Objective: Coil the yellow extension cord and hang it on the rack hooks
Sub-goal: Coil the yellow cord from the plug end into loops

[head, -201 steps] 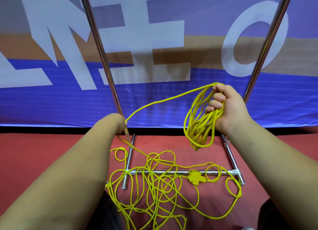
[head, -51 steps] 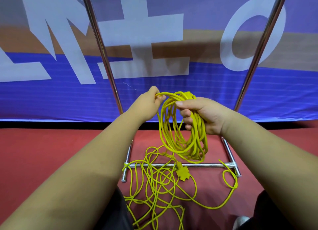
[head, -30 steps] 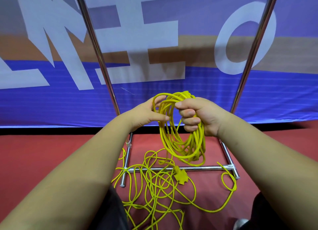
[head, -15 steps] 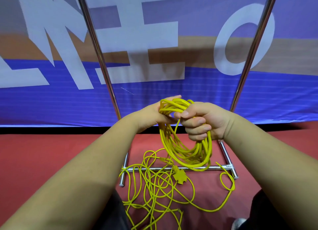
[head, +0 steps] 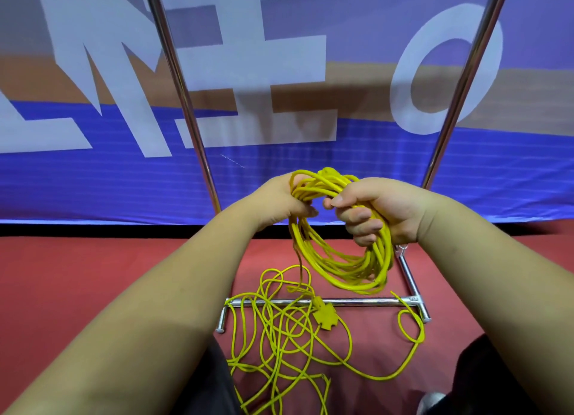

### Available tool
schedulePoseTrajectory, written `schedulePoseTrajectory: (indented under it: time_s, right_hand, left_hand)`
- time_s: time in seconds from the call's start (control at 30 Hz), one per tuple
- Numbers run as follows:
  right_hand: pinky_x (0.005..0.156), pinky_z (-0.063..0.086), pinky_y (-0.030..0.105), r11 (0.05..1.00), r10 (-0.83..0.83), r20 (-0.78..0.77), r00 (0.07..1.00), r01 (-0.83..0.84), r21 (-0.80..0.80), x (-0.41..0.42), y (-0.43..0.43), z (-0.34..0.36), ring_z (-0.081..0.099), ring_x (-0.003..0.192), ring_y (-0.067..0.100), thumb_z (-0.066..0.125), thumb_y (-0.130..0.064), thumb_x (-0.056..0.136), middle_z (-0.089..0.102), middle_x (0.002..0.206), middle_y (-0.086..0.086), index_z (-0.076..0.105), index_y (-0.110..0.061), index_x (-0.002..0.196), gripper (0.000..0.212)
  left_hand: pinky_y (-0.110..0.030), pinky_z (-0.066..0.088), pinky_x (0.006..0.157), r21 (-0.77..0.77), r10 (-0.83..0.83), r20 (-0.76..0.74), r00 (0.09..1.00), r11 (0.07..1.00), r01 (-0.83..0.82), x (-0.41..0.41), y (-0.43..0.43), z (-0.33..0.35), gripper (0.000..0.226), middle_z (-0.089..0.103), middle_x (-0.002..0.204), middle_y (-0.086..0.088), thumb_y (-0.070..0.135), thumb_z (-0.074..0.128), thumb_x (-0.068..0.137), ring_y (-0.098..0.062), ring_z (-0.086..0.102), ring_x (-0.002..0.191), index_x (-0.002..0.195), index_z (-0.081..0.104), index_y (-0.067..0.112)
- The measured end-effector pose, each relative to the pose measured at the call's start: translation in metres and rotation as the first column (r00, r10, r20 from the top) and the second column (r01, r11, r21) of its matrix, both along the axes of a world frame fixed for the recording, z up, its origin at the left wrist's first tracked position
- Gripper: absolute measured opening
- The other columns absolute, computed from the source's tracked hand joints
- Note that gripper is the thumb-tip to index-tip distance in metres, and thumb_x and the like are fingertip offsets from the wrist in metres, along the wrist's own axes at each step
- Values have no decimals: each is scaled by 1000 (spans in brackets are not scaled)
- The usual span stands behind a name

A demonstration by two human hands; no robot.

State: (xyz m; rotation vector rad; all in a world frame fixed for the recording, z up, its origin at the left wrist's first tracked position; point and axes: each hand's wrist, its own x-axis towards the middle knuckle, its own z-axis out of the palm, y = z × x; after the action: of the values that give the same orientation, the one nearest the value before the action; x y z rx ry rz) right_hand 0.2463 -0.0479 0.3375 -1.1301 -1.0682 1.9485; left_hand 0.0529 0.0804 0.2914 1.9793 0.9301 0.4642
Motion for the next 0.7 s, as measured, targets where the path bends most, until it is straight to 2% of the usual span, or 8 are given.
schedulePoseTrajectory:
  time_s: [0.07,0.17,0.27,0.37,0.43,0.5,0.57,0.7]
  right_hand:
    - [44,31,24,999,-45,25,999,45,-3,0,-1,2,29,38,7,69,-21,83,34,55,-7,58,-19,103,23]
    - [46,32,23,996,-95,89,992,94,7,3,-1,6,31,40,7,65,-19,88,35,59,-6,64,-18,114,26]
    - [46,33,22,989,-149,164,975,144,42,9,0,8,31,42,9,56,-14,100,34,63,-4,69,-19,126,30]
    - [47,35,23,983,-183,225,957,170,73,12,-3,9,31,43,11,54,-11,100,35,62,-2,68,-15,130,34]
    - [48,38,25,978,-206,264,942,186,99,13,-5,7,33,44,14,54,-8,99,37,60,0,67,-10,128,33]
    - [50,43,28,973,-222,283,933,194,122,14,-7,5,36,45,17,55,-7,98,39,61,3,67,-7,128,32]
    - [53,46,31,968,-237,289,928,200,151,16,-9,4,39,48,20,57,-6,97,41,62,5,67,-4,126,31]
    - [50,39,29,945,-299,286,910,240,223,17,-10,2,35,47,19,56,-3,95,39,60,5,62,6,124,31]
  left_hand:
    - [-30,54,64,60,15,2,1000,998,-15,-2,-1,5,34,64,71,11,8,89,68,-7,62,66,89,68,23]
    - [-27,58,63,101,65,83,994,992,-73,-2,-3,10,45,74,85,3,2,88,67,-11,68,71,103,69,22]
    - [-36,64,69,131,126,163,979,980,-148,0,0,11,54,75,98,-3,0,85,66,-22,75,83,110,67,27]
    - [-49,64,74,27,125,244,962,990,-136,4,-1,8,64,73,94,-12,-9,77,70,-25,73,78,121,62,27]
    - [-52,63,78,-51,115,293,949,993,-104,7,-3,4,71,74,95,-12,-17,71,72,-30,74,84,128,60,25]
    - [-52,62,83,-122,89,351,932,991,-49,9,-4,1,75,74,100,-12,-22,67,73,-33,74,93,133,60,22]
    - [-45,61,83,-204,70,402,913,979,15,11,-3,-3,75,73,106,-13,-25,66,75,-29,72,97,137,59,16]
    - [-45,52,88,-256,4,381,924,961,102,15,-2,-11,61,70,116,-23,-13,75,75,-30,67,105,130,64,11]
